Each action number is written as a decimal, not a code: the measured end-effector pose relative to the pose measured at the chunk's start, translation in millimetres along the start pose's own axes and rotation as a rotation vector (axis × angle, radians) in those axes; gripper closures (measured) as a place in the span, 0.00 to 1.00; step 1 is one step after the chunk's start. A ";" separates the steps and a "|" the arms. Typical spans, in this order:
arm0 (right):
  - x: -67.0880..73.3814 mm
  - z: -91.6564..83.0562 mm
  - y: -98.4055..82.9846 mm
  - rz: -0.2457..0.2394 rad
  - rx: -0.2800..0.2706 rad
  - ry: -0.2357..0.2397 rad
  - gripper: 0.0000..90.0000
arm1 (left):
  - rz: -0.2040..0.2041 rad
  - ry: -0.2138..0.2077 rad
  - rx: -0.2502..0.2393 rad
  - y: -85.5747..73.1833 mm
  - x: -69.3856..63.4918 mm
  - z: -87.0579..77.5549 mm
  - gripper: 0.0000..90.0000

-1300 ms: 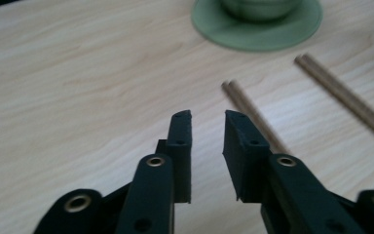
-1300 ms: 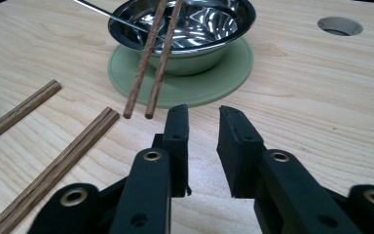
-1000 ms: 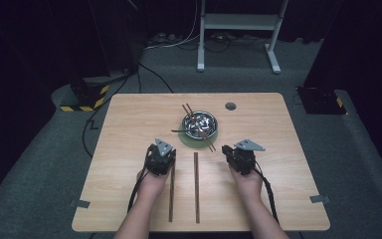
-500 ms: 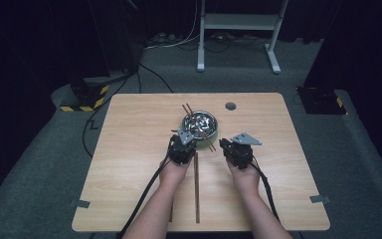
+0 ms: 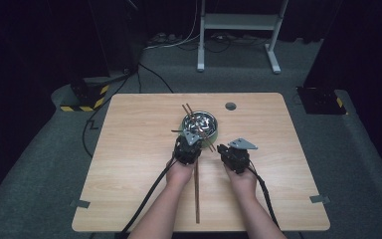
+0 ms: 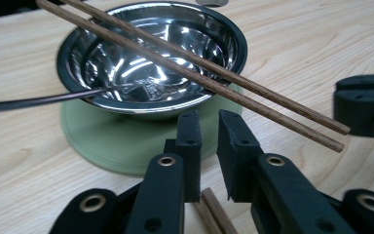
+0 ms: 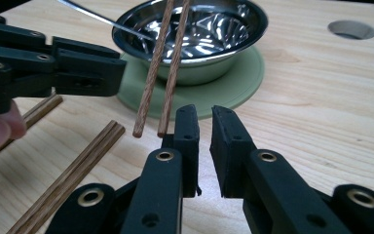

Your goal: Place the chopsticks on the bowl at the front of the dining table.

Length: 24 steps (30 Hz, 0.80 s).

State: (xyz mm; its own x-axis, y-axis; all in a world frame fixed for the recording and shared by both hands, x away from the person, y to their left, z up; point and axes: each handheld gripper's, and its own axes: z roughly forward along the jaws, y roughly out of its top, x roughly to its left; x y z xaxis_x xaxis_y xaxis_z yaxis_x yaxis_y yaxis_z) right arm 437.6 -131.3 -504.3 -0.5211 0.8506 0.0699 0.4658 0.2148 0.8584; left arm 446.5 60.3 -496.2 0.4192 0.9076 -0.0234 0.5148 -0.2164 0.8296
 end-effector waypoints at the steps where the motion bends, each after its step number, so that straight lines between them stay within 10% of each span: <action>1: 0.4 0.5 -0.2 0.004 0.009 0.008 0.90 | -0.008 -0.002 0.001 -0.6 -0.4 1.5 0.87; 24: 21.9 -2.3 0.4 -0.080 0.004 0.073 0.87 | -0.009 0.041 -0.047 -0.6 -0.2 -3.8 0.89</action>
State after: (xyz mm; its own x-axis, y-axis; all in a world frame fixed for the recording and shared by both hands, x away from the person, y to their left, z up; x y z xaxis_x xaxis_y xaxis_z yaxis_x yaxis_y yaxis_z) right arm 424.8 -113.8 -501.3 -0.6075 0.7934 0.0386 0.4237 0.2826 0.8606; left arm 443.3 61.6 -494.5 0.3835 0.9235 -0.0091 0.4827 -0.1920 0.8545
